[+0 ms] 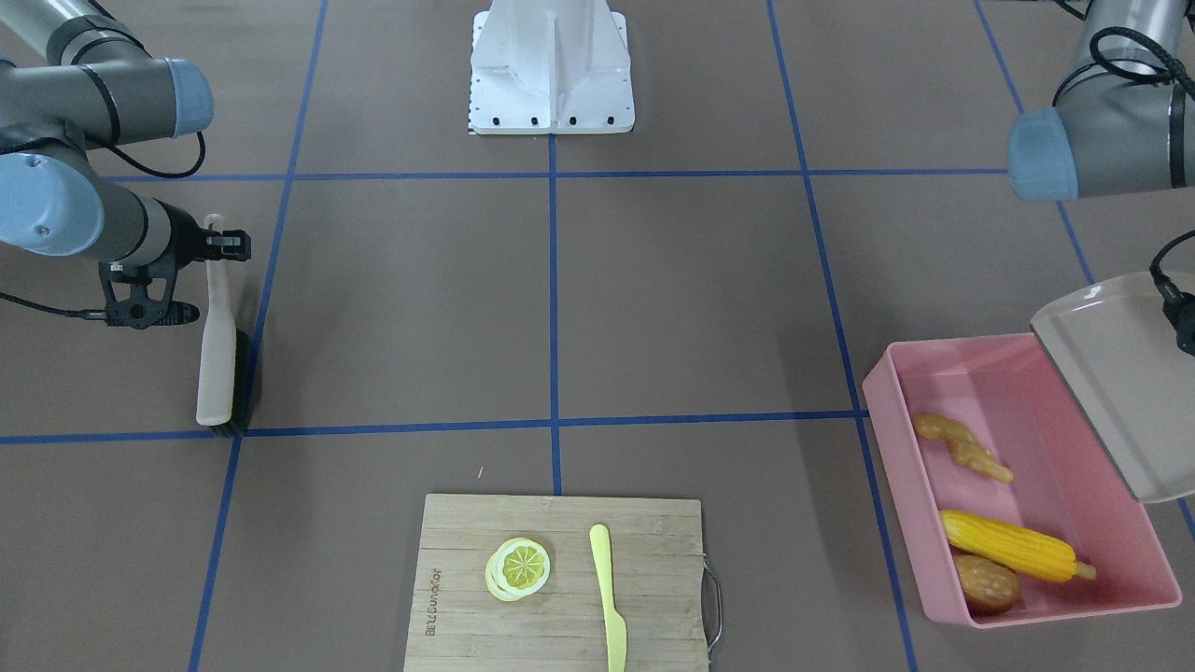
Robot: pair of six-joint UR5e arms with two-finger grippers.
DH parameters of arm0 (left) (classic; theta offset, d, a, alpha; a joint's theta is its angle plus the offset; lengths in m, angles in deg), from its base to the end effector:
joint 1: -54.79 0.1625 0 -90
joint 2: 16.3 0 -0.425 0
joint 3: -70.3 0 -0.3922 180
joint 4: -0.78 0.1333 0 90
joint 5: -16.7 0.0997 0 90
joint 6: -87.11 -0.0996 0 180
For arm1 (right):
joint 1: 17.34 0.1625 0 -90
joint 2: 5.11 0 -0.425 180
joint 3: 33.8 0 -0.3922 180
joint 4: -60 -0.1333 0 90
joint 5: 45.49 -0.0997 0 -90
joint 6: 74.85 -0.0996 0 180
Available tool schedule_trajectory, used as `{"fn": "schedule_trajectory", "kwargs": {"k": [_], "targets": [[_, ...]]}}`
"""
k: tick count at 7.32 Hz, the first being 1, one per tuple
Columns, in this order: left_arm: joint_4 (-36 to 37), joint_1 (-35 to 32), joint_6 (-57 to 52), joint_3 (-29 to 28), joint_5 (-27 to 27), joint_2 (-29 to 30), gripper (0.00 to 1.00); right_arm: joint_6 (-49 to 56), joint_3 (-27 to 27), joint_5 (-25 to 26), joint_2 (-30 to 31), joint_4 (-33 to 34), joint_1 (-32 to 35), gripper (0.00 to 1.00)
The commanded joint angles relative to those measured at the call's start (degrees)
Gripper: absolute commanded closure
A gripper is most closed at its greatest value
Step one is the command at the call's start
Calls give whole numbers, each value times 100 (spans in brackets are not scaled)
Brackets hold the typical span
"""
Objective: Sweep and dump trash into bin
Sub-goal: 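Tilt the dustpan with the left gripper to dump the food into the bin, then set the brush down and open the right gripper, raising it away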
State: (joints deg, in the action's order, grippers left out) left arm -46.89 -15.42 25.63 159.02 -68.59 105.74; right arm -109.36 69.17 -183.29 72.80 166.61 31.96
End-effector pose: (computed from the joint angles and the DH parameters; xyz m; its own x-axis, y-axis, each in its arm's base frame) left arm 0.0837 -0.6503 0.4394 0.1536 0.9785 -0.1378 -0.9774 0.1300 -0.1664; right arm -0.3153 -0.4579 0.4635 0.7266 -0.0041 0.6871 0.2832 0.9129 -0.2941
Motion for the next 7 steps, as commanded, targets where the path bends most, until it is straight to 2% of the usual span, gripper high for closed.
{"fn": "schedule_trajectory", "kwargs": {"k": [1,3,5,6,7], "targets": [[90,-10,-13,5,117,4,100,40,22,-10,-117,0,219,0],[73,-71,136,5,65,-13,100,163,65,-10,-127,9,858,0],[56,-220,758,14,-408,-66,100,1378,-4,304,-92,26,1676,0],[56,-368,1083,23,-706,-75,100,2055,-5,654,39,70,2036,0],[56,-431,1451,31,-1153,-84,100,2828,-13,736,406,27,2423,0]]}}
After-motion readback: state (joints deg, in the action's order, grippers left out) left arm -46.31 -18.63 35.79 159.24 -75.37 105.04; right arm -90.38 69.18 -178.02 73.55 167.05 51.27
